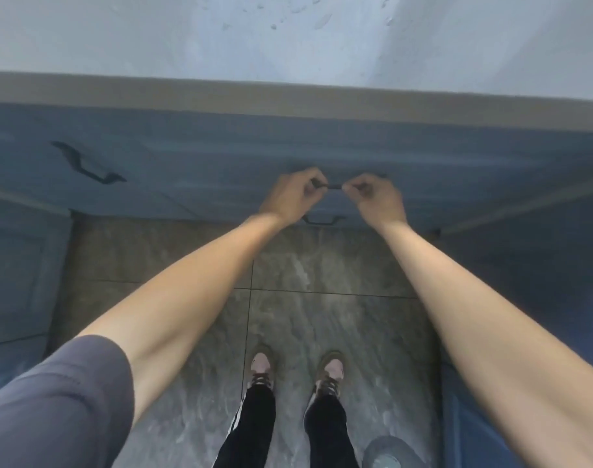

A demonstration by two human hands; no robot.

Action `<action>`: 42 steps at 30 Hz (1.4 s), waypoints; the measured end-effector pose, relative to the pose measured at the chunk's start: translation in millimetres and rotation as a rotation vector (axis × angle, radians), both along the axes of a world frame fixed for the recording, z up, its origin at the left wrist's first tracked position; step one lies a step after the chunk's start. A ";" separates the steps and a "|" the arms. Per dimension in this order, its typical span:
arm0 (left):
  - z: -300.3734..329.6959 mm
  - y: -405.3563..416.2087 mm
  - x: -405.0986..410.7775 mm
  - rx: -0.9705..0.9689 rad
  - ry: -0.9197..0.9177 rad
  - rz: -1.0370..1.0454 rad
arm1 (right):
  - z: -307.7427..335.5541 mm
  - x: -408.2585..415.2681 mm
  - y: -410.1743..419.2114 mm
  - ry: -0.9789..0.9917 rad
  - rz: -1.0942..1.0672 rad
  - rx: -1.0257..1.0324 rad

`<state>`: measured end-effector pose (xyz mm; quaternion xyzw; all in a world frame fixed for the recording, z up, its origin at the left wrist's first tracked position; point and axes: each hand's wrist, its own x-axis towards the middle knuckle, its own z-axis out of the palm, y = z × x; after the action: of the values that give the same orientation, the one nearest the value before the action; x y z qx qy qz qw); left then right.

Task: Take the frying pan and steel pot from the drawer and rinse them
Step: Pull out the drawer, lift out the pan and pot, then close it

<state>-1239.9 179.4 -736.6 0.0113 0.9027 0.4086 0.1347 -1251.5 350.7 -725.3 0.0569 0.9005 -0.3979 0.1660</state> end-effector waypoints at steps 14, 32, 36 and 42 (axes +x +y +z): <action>0.8 11.0 125.0 0.191 -0.114 0.046 | 24.5 109.6 9.6 -0.269 -0.039 0.099; -0.1 37.4 270.4 0.414 -0.179 0.213 | 32.0 251.7 28.1 -0.334 -0.038 0.219; 0.7 43.0 290.1 0.385 -0.216 0.210 | 27.7 273.6 33.3 -0.313 -0.004 0.223; 2.5 41.0 320.0 0.293 -0.275 0.175 | 26.4 304.8 37.8 -0.323 -0.024 0.208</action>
<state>-919.9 220.4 -734.1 -0.1033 0.8044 0.5431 0.2175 -946.7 388.5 -698.9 0.1476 0.8977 -0.2901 0.2970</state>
